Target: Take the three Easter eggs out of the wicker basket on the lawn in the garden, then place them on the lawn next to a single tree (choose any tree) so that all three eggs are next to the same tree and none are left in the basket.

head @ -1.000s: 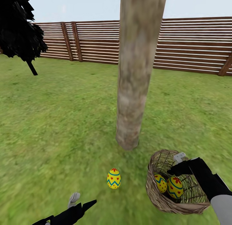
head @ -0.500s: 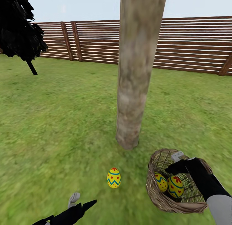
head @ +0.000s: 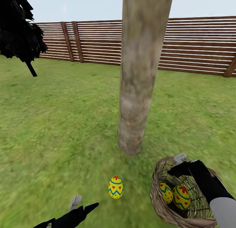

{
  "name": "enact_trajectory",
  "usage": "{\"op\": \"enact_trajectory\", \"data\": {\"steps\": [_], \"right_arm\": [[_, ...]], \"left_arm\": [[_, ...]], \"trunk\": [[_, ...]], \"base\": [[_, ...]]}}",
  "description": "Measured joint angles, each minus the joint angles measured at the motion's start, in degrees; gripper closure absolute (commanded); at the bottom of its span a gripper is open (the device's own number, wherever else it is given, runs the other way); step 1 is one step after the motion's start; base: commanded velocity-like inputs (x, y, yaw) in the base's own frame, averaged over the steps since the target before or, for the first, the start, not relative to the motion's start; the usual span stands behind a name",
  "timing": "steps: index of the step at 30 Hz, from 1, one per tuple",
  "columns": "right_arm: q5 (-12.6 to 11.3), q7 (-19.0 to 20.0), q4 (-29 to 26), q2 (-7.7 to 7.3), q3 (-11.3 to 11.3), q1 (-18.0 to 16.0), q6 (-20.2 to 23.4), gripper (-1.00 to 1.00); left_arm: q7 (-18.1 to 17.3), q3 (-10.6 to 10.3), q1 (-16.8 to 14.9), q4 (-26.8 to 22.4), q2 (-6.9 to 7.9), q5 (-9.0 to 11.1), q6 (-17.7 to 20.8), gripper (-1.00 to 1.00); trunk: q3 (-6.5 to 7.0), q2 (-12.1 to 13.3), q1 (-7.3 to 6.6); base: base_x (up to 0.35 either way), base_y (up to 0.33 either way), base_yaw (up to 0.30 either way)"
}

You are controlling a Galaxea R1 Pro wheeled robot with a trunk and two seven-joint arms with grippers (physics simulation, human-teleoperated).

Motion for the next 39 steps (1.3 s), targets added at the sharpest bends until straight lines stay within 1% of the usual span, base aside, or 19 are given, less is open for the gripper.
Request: {"op": "enact_trajectory", "data": {"steps": [4,14,30,39], "right_arm": [[0.1,-0.1,0.0,-0.02,0.0,0.0,0.0,-1.0],[0.5,-0.2,0.0,0.02,0.1,0.0,0.0,-1.0],[0.4,-0.1,0.1,0.12,0.2,0.0,-0.1,-1.0],[0.4,-0.1,0.2,0.83,0.2,0.0,-0.3,-1.0]], "left_arm": [[0.0,0.0,0.0,0.0,0.0,0.1,0.0,-1.0],[0.1,0.0,0.0,0.0,0.0,0.1,-0.1,-1.0],[0.1,0.0,0.0,0.0,-0.06,0.1,-0.1,-1.0],[0.1,0.0,0.0,0.0,-0.09,0.1,-0.1,-1.0]], "trunk": [[0.0,0.0,0.0],[-1.79,-4.0,2.2],[-4.66,-10.4,5.71],[-6.28,-14.0,7.69]], "base": [[0.013,0.0,0.0],[0.001,0.0,0.0],[0.0,0.0,0.0],[0.0,0.0,0.0]]}}
